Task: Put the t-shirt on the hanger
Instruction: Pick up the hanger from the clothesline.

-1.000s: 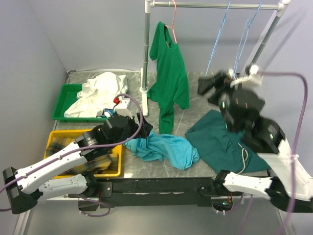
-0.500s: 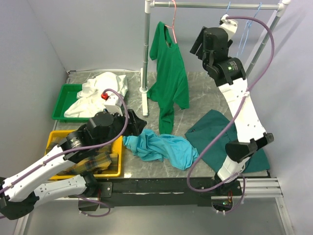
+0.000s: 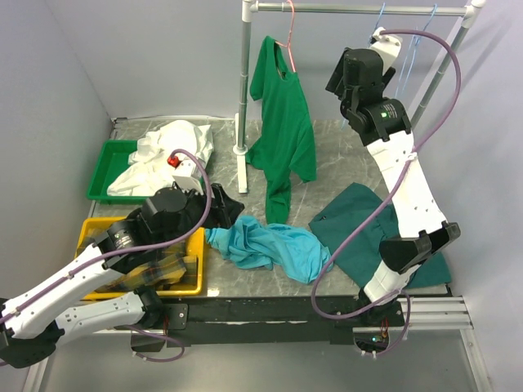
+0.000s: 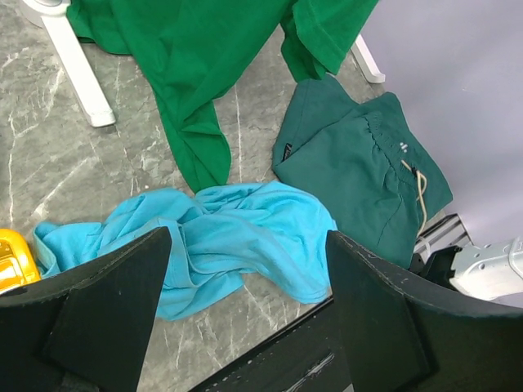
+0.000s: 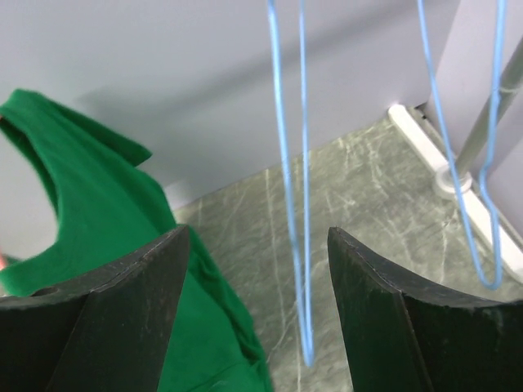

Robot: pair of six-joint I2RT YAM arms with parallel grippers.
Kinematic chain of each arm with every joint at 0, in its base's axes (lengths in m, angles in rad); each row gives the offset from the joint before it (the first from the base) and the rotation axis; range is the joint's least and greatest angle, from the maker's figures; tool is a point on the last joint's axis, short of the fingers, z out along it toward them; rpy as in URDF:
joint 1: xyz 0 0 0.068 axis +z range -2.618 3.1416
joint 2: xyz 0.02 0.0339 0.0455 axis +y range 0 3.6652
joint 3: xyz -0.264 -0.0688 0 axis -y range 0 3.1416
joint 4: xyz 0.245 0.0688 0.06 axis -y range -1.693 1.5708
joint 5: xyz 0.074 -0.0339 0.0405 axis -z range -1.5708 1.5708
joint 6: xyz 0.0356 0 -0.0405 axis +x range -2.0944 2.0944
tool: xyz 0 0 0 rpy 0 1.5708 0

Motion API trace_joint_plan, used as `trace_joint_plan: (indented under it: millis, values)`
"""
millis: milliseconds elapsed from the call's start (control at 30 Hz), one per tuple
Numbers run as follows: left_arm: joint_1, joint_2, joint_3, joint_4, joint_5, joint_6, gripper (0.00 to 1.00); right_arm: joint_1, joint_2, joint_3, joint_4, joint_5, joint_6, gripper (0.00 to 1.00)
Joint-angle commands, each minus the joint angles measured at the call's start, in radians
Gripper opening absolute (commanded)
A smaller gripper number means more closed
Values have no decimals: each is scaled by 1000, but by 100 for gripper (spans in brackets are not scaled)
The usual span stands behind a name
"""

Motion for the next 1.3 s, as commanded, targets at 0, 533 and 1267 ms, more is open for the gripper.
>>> trace_joint_plan:
  millis: [0,533,1267]
  values:
    - [4,5,19,4,9,19,82,-35,4,16,66,15,-34,76]
    - [4,-8,27,-16,-17,24,82,-105,176,131,132,-7,-124,53]
    - [4,-47,-42,18,-4,-2,82,-105,-10,105,198,-189,-241,0]
